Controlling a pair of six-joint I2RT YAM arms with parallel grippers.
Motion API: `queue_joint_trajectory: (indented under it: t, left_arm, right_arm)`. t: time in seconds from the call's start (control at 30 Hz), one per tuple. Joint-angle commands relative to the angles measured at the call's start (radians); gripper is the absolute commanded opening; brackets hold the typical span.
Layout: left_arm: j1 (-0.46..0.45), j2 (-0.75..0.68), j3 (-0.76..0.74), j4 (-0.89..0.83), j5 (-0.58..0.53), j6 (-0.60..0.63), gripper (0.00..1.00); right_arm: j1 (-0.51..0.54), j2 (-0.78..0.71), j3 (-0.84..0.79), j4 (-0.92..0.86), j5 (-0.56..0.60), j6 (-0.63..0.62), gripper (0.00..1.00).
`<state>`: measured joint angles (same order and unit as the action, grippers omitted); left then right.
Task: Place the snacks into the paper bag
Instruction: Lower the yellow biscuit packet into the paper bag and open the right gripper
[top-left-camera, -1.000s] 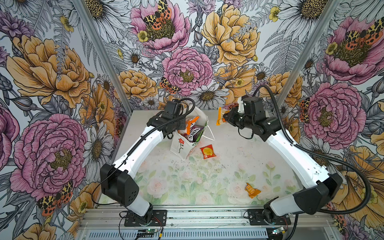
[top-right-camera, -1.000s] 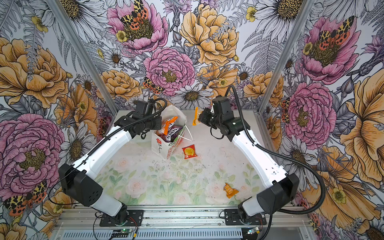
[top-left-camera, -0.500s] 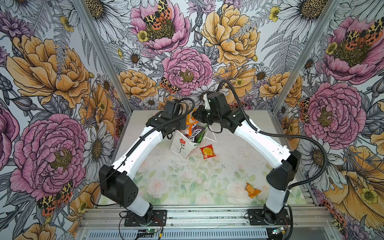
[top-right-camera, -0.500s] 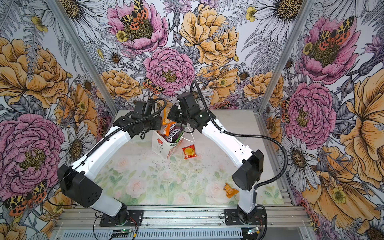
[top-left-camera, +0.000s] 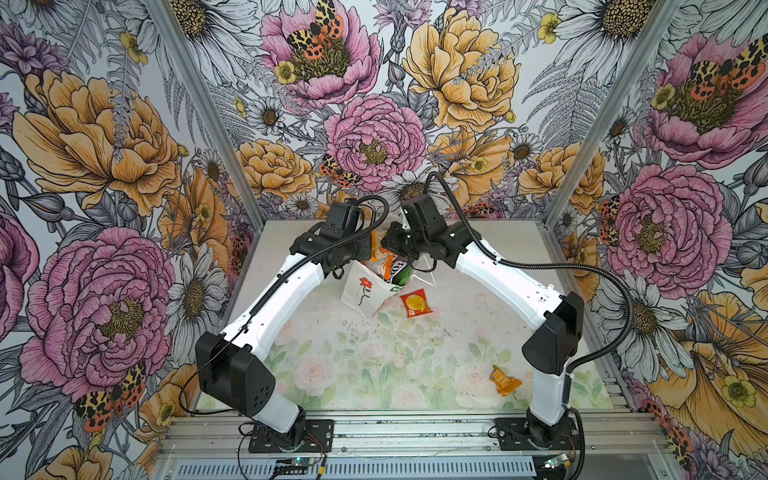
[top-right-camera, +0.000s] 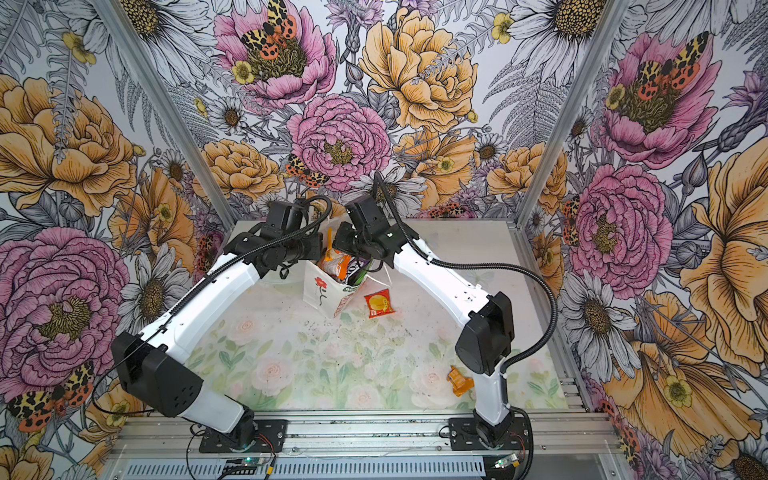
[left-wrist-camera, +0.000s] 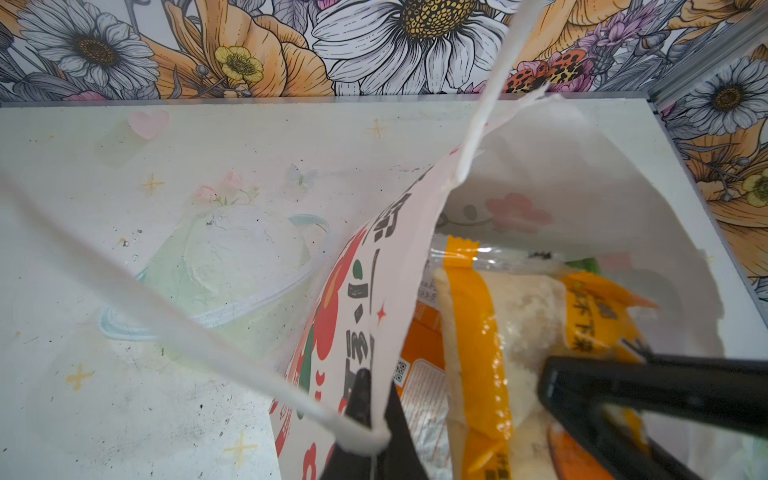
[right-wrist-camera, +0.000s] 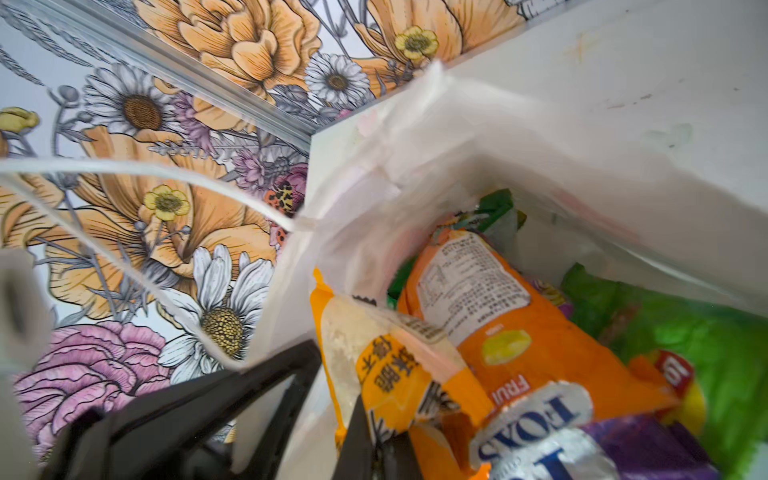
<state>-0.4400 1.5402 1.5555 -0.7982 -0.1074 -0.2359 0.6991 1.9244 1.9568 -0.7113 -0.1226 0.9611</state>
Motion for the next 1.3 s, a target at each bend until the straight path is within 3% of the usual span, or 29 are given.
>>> queue_joint_trajectory:
  t: [0.0,0.67,0.7,0.8,0.93,1.27]
  left_arm:
    - [0.002,-0.051,0.012,0.097,0.028,-0.004,0.00]
    - [-0.031,-0.035,0.007,0.096,-0.026,0.021,0.00]
    - [-0.031,-0.035,0.007,0.096,-0.027,0.021,0.00]
    - [-0.031,-0.034,0.005,0.096,-0.038,0.021,0.00]
    - [-0.027,-0.029,0.005,0.094,-0.040,0.019,0.00]
    - [-0.014,-0.034,0.002,0.096,-0.048,0.007,0.00]
  right_arm:
    - [-0.012,-0.043,-0.046,-0.040,0.045,-0.006,0.00]
    - [-0.002,0.141,0.136,-0.042,-0.026,-0.024,0.00]
    - [-0.002,0.149,0.146,-0.042,-0.034,-0.025,0.07]
    - [-0.003,0.154,0.155,-0.042,-0.034,-0.030,0.39]
    - [-0.004,0.115,0.134,-0.043,0.000,-0.049,0.58]
    - [-0.024,0.003,0.054,-0.042,-0.004,-0.070,0.70]
